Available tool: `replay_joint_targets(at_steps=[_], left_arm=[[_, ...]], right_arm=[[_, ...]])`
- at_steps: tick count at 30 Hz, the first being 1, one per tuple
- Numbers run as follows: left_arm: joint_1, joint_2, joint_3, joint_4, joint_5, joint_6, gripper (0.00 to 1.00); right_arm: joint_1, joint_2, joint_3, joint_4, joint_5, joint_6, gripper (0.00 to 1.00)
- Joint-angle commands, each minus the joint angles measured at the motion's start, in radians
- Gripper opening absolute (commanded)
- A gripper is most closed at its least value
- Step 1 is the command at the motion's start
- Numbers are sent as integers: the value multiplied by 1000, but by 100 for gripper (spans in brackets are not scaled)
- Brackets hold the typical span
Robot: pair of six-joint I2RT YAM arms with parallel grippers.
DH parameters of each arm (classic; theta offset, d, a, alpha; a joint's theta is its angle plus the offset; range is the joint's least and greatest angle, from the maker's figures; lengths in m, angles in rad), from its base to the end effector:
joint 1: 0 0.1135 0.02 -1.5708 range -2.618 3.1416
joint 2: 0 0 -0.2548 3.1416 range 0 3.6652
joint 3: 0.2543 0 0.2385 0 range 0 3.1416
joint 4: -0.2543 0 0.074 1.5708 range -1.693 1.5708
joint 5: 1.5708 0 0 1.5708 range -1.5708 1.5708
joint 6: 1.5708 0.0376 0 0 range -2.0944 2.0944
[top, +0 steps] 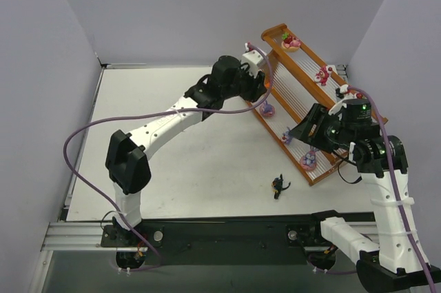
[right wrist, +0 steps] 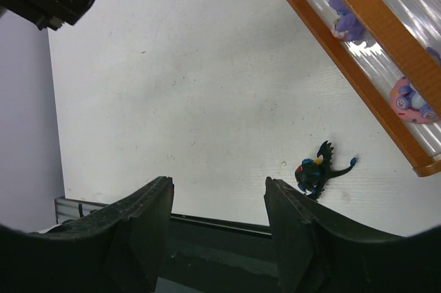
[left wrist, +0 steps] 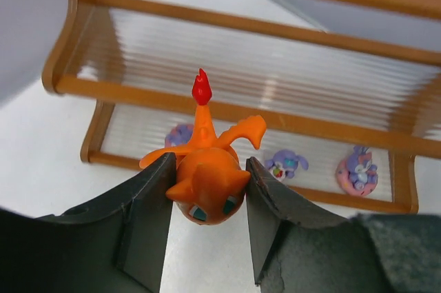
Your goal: Place and organize the plastic toys onto the shelf
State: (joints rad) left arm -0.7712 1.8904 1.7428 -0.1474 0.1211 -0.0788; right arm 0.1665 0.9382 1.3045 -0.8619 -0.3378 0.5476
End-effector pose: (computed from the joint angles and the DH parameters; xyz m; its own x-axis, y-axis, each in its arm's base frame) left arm 0.3150 -0.3125 0.3484 -0.2688 0.1523 -0.9511 0.7560 0.6452 -0.1103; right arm 0.1554 0.0388 0.4056 -0.6315 0.3920 -0.6690 -0.1348 0.7942 0.5926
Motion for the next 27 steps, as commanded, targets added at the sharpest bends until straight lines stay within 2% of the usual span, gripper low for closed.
replay_joint_targets(at_steps=[1, 4, 8, 12, 18, 27], left_arm=[[4, 82, 234, -81, 92, 50, 0], [7, 159, 331, -147, 110, 62, 0], [9, 290, 562, -286, 132, 73, 0], [9, 366, 688, -365, 149, 71, 0], [6, 398, 721, -382, 149, 62, 0], [-22, 407, 716, -321, 183, 73, 0]], right_arm=[[-15, 2, 53, -40, -3, -15, 56], [-15, -1, 62, -48, 13, -3, 56], [-16, -6, 101, -78, 36, 21, 56], [-19, -9, 127, -107, 46, 15, 56], [-21, -30, 153, -150, 65, 6, 57], [-22, -53, 159, -203, 138, -17, 57]])
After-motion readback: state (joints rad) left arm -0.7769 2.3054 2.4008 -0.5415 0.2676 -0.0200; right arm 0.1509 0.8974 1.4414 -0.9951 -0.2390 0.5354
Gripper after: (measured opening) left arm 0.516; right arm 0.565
